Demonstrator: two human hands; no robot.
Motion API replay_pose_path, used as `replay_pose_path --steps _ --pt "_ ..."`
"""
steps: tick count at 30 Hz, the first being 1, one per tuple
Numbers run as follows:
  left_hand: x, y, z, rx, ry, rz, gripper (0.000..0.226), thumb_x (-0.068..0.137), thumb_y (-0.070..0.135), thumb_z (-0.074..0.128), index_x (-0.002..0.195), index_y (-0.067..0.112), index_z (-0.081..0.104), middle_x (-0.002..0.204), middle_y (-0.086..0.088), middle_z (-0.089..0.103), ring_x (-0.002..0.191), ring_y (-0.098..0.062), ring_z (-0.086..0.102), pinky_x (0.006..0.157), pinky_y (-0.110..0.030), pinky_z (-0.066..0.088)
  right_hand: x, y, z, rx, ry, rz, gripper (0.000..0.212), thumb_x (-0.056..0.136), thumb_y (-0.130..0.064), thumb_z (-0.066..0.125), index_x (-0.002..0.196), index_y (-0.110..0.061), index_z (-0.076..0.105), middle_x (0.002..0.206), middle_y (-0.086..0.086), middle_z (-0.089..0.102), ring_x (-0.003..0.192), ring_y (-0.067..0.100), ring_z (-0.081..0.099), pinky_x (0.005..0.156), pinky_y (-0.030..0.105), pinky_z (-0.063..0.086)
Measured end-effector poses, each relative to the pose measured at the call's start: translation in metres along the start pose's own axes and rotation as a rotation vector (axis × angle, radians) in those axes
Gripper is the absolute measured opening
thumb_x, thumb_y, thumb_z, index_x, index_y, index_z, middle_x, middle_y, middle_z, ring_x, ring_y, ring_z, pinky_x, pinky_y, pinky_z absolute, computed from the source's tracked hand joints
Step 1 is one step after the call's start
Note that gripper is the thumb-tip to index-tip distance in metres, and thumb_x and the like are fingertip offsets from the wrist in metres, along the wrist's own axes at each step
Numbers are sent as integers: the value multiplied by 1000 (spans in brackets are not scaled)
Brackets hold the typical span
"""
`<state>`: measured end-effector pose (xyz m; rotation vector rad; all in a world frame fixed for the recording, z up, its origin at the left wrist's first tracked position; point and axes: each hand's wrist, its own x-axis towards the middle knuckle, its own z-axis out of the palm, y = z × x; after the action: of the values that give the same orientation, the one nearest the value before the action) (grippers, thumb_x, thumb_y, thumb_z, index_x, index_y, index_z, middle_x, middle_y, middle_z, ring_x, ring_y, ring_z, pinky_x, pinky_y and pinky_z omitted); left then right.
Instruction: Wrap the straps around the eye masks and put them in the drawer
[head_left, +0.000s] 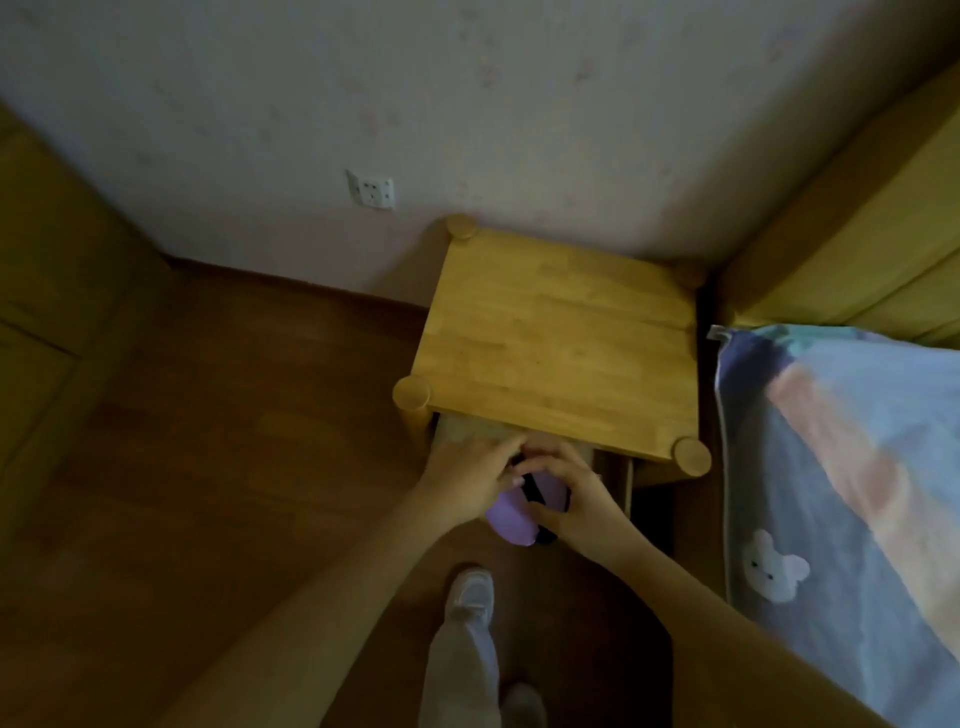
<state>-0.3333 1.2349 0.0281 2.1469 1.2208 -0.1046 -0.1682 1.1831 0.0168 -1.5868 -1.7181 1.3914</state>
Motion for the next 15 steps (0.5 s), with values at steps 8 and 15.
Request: replay_pose_path --steps 8,15 --pt "93 -78 86 -69 -77 -162 37 100 23 44 136 24 44 132 -2 53 119 -28 42 87 -39 41 70 97 37 -68 4 152 51 79 4 63 100 -42 58 146 -5 24 137 6 21 105 21 32" --pt "130 -113 150 -191 -10 -295 29 97 19 47 124 25 54 129 -4 53 124 -34 35 92 -46 40 99 147 57 -176 -25 282 42 84 0 60 123 -16 59 153 8 23 134 30 37 99 23 42"
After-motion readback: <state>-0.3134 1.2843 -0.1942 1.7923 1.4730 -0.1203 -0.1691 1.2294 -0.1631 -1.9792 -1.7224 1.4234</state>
